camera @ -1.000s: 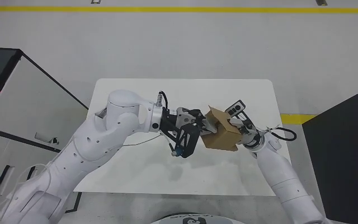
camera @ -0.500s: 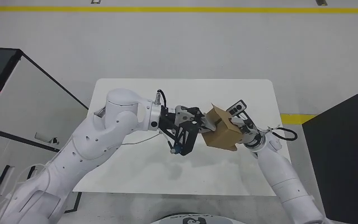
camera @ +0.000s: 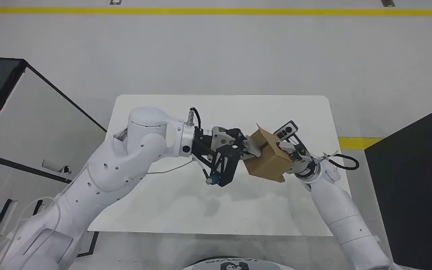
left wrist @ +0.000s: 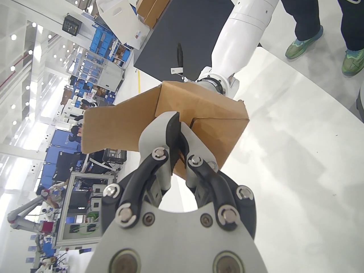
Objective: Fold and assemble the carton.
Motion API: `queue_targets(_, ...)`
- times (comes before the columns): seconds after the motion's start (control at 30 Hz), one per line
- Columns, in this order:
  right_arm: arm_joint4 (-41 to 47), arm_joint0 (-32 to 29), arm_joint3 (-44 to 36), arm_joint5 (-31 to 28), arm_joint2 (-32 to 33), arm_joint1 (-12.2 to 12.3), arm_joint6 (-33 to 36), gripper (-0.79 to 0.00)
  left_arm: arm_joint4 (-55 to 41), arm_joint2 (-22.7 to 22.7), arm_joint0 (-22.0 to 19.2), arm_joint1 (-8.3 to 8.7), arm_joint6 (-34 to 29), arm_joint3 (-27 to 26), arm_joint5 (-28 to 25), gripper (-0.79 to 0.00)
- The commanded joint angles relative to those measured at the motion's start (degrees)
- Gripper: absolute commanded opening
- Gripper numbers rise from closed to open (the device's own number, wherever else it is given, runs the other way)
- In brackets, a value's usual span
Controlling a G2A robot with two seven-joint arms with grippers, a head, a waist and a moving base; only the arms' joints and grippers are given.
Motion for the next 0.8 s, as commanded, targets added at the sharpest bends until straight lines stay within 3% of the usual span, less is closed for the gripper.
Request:
queue_targets(0.0,0.0,0.0,-0.1,0.0,-0.1,0.0,0.0,-0.785,-0.1,0.1,0.0,-0.01,0.0,-0.1,0.0,-0.785)
queue_targets(0.37,0.4,-0.1,-0.2,-0.3,-0.3,0.0,0.0,-0.785,-0.4,1.0,-0.4,-0.15,0.1,0.7,0.3,-0.785)
queue_targets(0.77,0.7,-0.1,0.8,-0.6,0.3,0.1,0.0,-0.785,-0.1,-1.2,-0.1,0.46,-0.6,-0.2,0.0,-0.785)
